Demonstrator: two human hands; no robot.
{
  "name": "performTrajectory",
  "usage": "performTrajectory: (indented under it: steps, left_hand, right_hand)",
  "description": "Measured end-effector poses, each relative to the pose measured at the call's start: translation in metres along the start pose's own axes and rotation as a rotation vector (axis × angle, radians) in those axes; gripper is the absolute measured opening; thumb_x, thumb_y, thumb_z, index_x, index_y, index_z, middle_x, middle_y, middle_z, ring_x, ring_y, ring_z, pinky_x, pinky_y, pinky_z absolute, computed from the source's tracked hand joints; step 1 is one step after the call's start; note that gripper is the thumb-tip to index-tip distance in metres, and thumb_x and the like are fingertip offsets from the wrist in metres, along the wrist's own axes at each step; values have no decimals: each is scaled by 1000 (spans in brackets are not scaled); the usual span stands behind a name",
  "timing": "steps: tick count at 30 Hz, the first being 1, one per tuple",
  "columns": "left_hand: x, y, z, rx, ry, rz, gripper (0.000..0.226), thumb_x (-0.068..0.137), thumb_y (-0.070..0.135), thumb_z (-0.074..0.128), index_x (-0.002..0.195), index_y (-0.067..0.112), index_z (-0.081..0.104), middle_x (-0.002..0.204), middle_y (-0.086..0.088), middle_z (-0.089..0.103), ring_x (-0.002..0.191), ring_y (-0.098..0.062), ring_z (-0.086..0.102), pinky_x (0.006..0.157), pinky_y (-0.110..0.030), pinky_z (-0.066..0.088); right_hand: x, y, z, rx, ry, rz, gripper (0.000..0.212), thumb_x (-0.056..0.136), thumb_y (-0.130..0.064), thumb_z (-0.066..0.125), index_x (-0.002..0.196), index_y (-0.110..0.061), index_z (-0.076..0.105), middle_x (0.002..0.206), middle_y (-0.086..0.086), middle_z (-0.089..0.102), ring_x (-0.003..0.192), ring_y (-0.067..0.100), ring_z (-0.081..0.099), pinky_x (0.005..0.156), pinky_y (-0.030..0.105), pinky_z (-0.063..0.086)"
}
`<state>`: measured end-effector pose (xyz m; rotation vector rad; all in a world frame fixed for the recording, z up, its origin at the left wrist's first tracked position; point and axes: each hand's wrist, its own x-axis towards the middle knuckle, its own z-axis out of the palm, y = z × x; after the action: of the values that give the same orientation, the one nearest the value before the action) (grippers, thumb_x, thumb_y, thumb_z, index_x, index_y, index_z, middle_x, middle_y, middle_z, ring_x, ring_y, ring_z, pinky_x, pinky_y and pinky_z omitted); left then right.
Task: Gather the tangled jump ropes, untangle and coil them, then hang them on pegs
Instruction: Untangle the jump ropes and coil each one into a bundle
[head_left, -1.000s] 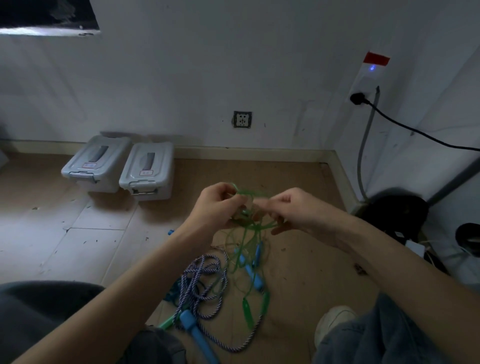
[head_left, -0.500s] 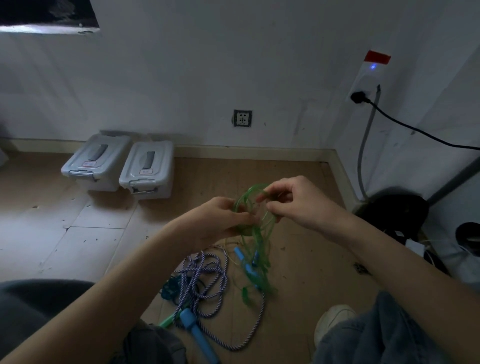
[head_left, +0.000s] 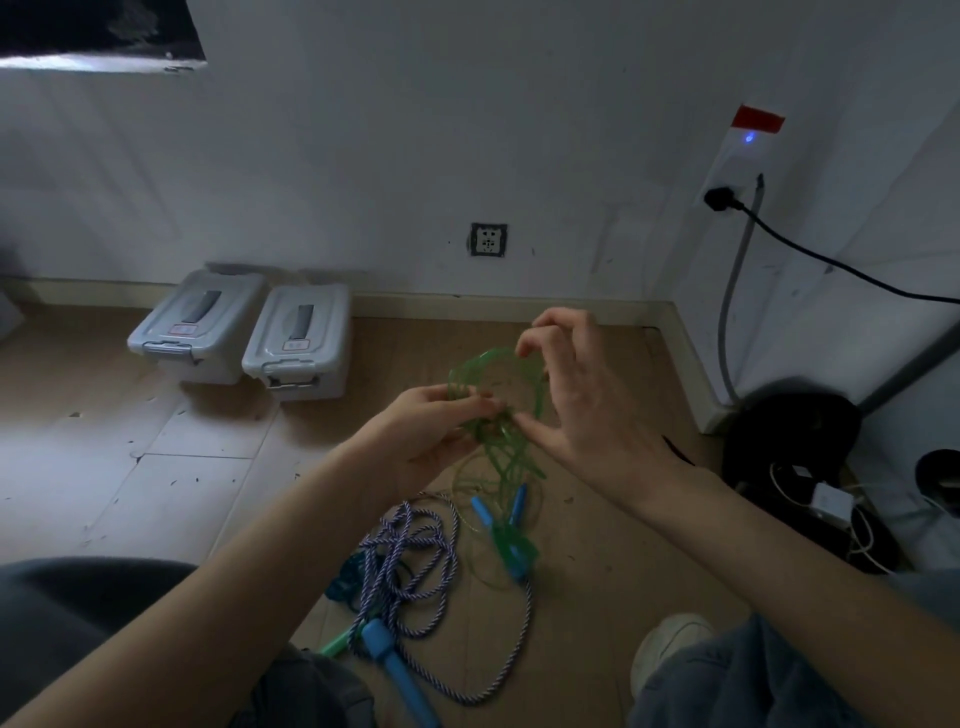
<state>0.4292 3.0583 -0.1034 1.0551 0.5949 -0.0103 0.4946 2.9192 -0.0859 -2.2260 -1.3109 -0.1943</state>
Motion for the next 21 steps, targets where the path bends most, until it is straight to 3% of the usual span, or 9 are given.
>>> performTrajectory:
  steps: [2, 5, 8, 10, 12, 14, 16, 19, 21]
  left_hand:
    - [-1, 0, -2, -43, -37, -13, 22, 69, 1, 66, 89, -3, 60, 67, -8, 70, 55, -11, 66, 49, -15, 50]
    - [1, -1, -3, -71, -43, -2, 22, 72, -1, 65, 93, -5, 59, 69, -8, 70, 56, -12, 66, 49, -16, 50]
    - [0, -2, -2, -80, -28, -7, 13, 78, -3, 61, 91, -4, 60, 68, -8, 70, 55, -11, 66, 50, -16, 51]
    - [-1, -1, 0, -80, -24, -2, 11, 79, -3, 60, 90, -4, 59, 64, -7, 70, 54, -11, 65, 49, -16, 51]
    - [-1, 0, 1, -71, -7, 2, 7, 81, -2, 58, 87, -4, 59, 60, -7, 68, 52, -10, 64, 48, -16, 52]
    - [-3, -1, 3, -54, -4, 5, 4, 81, -1, 59, 85, -3, 60, 62, -8, 68, 53, -11, 64, 50, -17, 53]
    - [-2, -1, 2, -47, 26, 0, 7, 82, 1, 60, 87, -3, 59, 70, -11, 69, 58, -14, 66, 51, -19, 54]
    - [3, -1, -10, -38, 140, -39, 14, 85, 7, 59, 92, -4, 56, 73, -14, 68, 61, -20, 65, 51, -22, 55]
    - [7, -2, -21, -41, 163, -94, 16, 87, 11, 57, 95, -3, 54, 83, -15, 64, 63, -22, 66, 63, -27, 56]
  right_hand:
    - [0, 1, -1, -50, -11, -36, 35, 75, -1, 72, 107, -4, 57, 120, 15, 42, 84, 15, 46, 60, 11, 40]
    - [0, 6, 0, 20, -52, 22, 9, 83, -10, 65, 91, -7, 67, 117, 7, 48, 101, 19, 47, 83, 29, 46]
    - [3, 13, 1, 215, -60, 176, 23, 87, -27, 59, 81, -6, 69, 113, 1, 46, 108, 16, 45, 90, 37, 44]
    - [5, 13, -1, 247, -40, 217, 41, 80, -49, 60, 74, -9, 66, 107, -3, 45, 103, 13, 45, 84, 30, 42]
    - [4, 12, -1, 247, -142, 218, 52, 66, -63, 58, 73, -12, 66, 103, -6, 43, 100, 9, 40, 82, 24, 34]
    - [2, 13, 4, 161, -263, 183, 44, 69, -57, 64, 78, -14, 69, 104, -7, 43, 102, 7, 36, 85, 23, 32]
    - [2, 19, 6, 192, -224, 208, 23, 80, -37, 65, 82, -15, 70, 105, -6, 47, 103, 9, 40, 89, 24, 35]
    - [11, 31, -8, 788, 40, 533, 18, 90, -20, 55, 76, -17, 66, 92, -6, 63, 94, 10, 55, 77, 22, 44]
    - [16, 42, -24, 1288, 180, 670, 19, 93, -13, 49, 81, -11, 64, 77, -2, 68, 77, 11, 61, 65, 22, 50]
